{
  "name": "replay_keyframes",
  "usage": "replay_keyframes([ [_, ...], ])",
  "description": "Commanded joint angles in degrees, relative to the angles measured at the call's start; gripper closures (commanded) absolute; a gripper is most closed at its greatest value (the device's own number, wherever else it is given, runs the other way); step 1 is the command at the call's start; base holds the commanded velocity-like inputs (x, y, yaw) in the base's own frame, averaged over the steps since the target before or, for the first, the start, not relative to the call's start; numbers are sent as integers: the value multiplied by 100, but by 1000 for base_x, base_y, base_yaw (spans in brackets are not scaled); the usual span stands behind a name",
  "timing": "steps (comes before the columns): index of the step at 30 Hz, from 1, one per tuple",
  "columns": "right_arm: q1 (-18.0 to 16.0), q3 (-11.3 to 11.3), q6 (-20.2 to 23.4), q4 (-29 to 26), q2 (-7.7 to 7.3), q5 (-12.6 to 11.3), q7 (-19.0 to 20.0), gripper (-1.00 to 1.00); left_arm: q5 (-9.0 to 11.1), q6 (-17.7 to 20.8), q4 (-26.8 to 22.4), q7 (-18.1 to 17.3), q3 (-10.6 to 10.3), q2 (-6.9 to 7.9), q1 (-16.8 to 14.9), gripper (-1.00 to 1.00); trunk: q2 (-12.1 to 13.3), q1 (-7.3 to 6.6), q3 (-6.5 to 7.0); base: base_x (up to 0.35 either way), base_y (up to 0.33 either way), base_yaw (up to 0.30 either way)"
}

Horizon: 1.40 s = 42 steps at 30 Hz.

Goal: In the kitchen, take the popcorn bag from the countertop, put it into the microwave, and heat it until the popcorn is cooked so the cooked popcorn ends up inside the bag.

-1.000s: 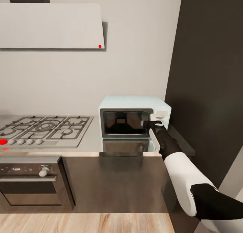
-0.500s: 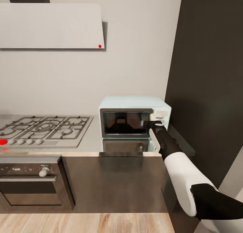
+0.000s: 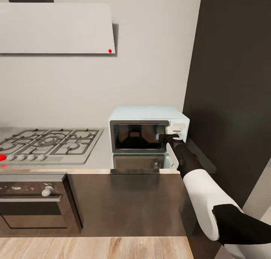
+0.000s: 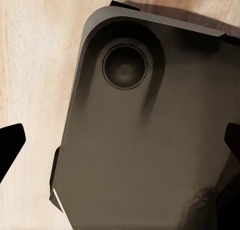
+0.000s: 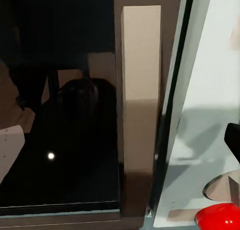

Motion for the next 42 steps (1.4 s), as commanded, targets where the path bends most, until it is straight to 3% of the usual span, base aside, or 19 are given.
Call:
replay_keyframes([
  [1,-5,1,55,-20,-7,171,-171,-100,10,-6,-10,0,24,-1,2,-100,-1,1,-4,0,0,0],
  [2,12,45,61,27,-24,19,-68,-100,-6,-23,-27,-5,34,8,0,-100,0,0,-5,0,0,0],
  [10,12,45,29,129,-37,256,-47,-100,3,-23,-28,-5,42,8,2,-100,0,0,-5,0,0,0],
  [42,12,45,38,129,-33,304,-36,-100,11,-23,-35,-5,50,8,0,-100,0,0,-5,-12,0,0],
])
